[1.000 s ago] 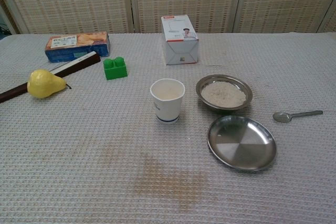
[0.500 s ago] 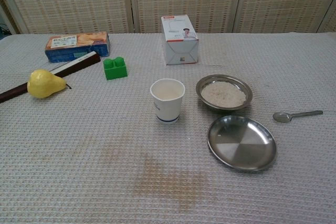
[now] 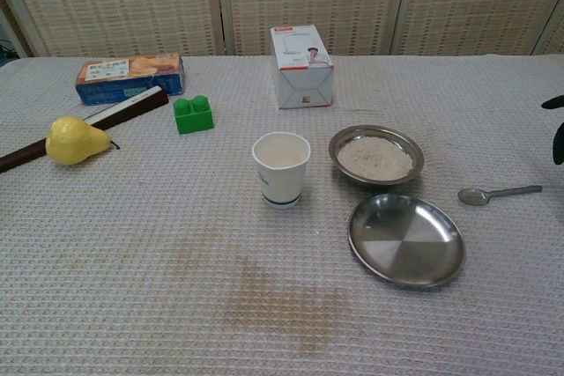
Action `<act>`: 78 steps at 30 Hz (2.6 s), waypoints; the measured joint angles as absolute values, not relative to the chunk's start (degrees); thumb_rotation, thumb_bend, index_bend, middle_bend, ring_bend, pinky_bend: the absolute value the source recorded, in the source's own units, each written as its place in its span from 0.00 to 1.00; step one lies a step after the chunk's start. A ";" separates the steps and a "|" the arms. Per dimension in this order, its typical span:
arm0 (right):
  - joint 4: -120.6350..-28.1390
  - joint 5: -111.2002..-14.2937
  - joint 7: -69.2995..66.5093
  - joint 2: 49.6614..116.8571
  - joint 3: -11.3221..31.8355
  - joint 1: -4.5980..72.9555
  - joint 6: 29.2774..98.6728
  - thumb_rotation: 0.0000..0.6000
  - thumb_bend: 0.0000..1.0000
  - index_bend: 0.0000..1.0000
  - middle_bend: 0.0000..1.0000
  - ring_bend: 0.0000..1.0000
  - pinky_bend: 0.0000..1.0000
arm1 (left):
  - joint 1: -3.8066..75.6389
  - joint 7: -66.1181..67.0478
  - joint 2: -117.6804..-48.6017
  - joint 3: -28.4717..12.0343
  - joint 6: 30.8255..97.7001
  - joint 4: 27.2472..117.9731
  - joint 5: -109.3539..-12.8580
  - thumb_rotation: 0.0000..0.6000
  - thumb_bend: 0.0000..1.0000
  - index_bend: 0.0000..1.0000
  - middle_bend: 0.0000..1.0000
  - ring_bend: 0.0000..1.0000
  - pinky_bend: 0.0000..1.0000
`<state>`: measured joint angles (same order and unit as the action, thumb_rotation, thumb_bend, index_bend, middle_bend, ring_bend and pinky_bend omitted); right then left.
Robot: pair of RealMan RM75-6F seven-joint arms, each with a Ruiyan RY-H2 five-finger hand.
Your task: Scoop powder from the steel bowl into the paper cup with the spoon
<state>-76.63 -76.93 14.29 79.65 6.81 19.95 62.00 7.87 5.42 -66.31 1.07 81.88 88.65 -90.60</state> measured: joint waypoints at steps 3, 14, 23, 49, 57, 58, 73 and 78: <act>-74.25 -76.56 14.42 81.64 6.91 21.21 60.79 1.00 0.29 0.46 0.04 0.00 0.00 | 8.01 5.75 -66.21 1.23 81.33 88.63 -90.46 1.00 0.42 0.00 0.00 0.00 0.06; -68.22 -75.75 15.16 85.93 6.94 24.49 58.11 1.00 0.29 0.49 0.05 0.00 0.00 | 8.35 6.11 -66.33 1.14 80.40 88.69 -89.63 1.00 0.42 0.00 0.00 0.00 0.06; -63.33 -75.97 14.15 89.10 6.03 25.68 57.06 1.00 0.29 0.50 0.05 0.00 0.00 | 8.56 6.36 -66.37 1.15 79.81 88.87 -89.14 1.00 0.42 0.00 0.00 0.00 0.07; -59.51 -75.52 12.85 92.20 5.44 27.20 55.98 1.00 0.29 0.52 0.07 0.00 0.00 | 8.81 7.29 -66.62 1.48 79.32 89.05 -89.10 1.00 0.42 0.00 0.00 0.00 0.07; -59.63 -75.58 12.78 92.30 5.31 27.40 56.02 1.00 0.29 0.53 0.08 0.00 0.00 | 8.82 7.34 -66.62 1.50 79.23 89.09 -88.97 1.00 0.42 0.00 0.00 0.00 0.07; -59.65 -75.60 12.79 92.30 5.29 27.40 56.07 1.00 0.29 0.53 0.08 0.00 0.00 | 8.82 7.33 -66.62 1.52 79.25 89.09 -89.00 1.00 0.42 0.00 0.00 0.00 0.07; -59.28 -75.46 12.99 92.78 5.04 27.46 56.21 1.00 0.30 0.59 0.14 0.00 0.00 | 8.87 7.61 -66.63 1.48 79.13 89.20 -88.76 1.00 0.42 0.00 0.00 0.00 0.07; -59.50 -75.96 13.25 92.73 4.65 27.31 56.73 1.00 0.32 0.65 0.28 0.02 0.00 | 8.87 7.54 -66.64 1.49 79.15 89.19 -88.77 1.00 0.42 0.00 0.00 0.00 0.07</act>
